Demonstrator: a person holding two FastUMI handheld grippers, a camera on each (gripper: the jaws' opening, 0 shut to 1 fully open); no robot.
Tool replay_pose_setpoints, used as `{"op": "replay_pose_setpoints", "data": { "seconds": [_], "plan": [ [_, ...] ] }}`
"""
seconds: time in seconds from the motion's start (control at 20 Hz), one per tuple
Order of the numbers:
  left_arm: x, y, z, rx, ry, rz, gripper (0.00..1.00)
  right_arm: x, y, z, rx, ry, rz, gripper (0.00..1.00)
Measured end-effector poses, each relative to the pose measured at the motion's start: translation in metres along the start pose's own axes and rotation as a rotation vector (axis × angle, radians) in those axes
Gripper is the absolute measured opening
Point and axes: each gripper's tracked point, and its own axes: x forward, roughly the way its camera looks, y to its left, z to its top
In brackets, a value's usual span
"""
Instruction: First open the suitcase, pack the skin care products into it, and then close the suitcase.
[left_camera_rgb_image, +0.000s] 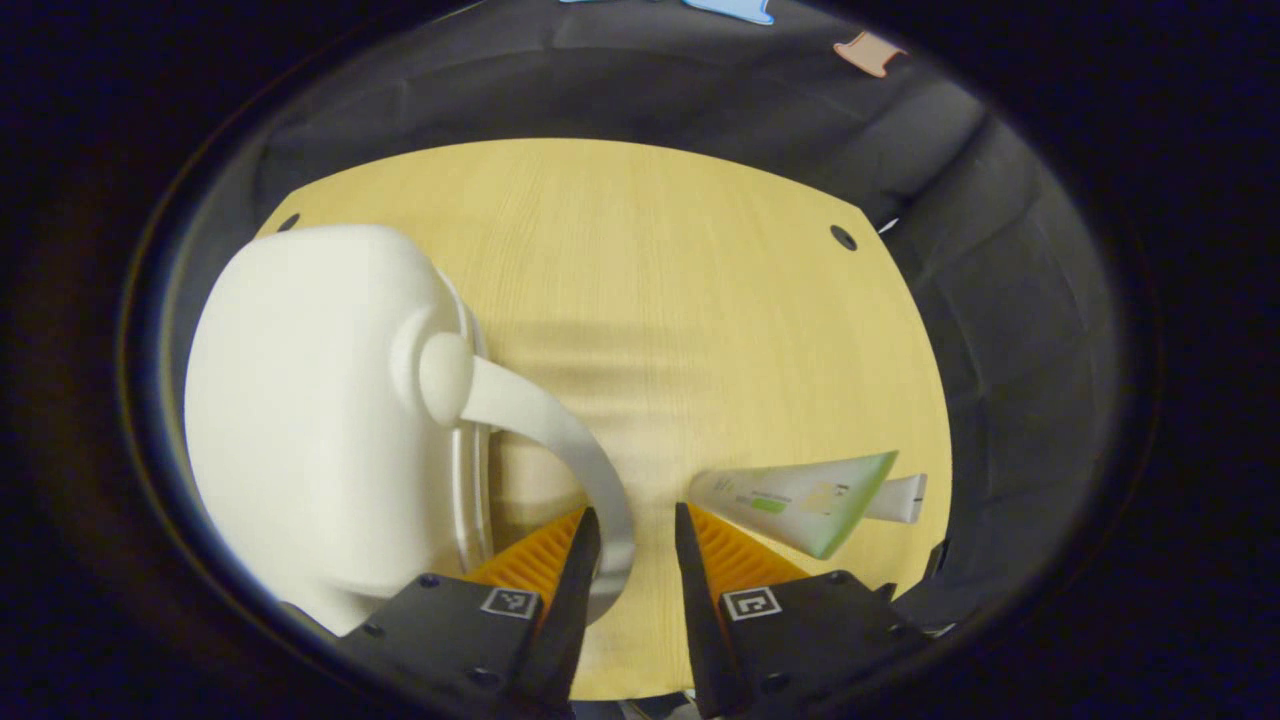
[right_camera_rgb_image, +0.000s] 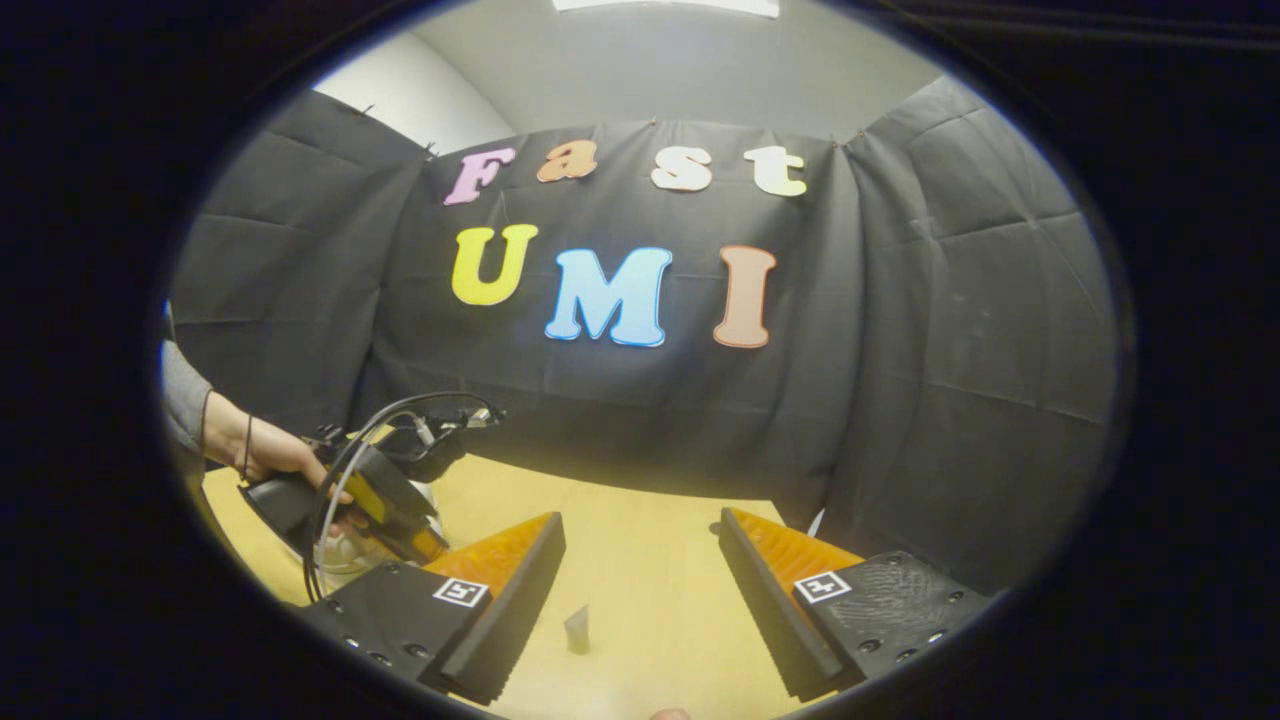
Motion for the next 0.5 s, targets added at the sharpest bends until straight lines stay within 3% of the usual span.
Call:
{"op": "replay_pose_setpoints", "data": {
  "seconds": [0.05, 0.1, 0.15, 0.35, 0.5],
  "plan": [
    [0.002, 0.001, 0.001, 0.003, -0.005, 0.008, 0.38, -0.002, 0.000, -0.001, -0.003, -0.003, 0.006, 0.94],
    [0.000, 0.004, 0.003, 0.001, -0.006, 0.012, 0.37, -0.002, 0.000, -0.001, -0.006, -0.005, 0.012, 0.94],
    [0.001, 0.003, 0.003, 0.009, -0.009, 0.016, 0.26, -0.002, 0.000, -0.002, -0.007, -0.006, 0.023, 0.94],
    [-0.011, 0.013, 0.012, 0.120, -0.022, 0.053, 0.18, 0.000, 0.004, 0.002, -0.002, -0.022, 0.077, 0.95],
    [-0.029, 0.019, 0.021, 0.174, -0.037, 0.064, 0.18, 0.001, 0.007, 0.011, -0.013, -0.056, 0.086, 0.94]
  ]
}}
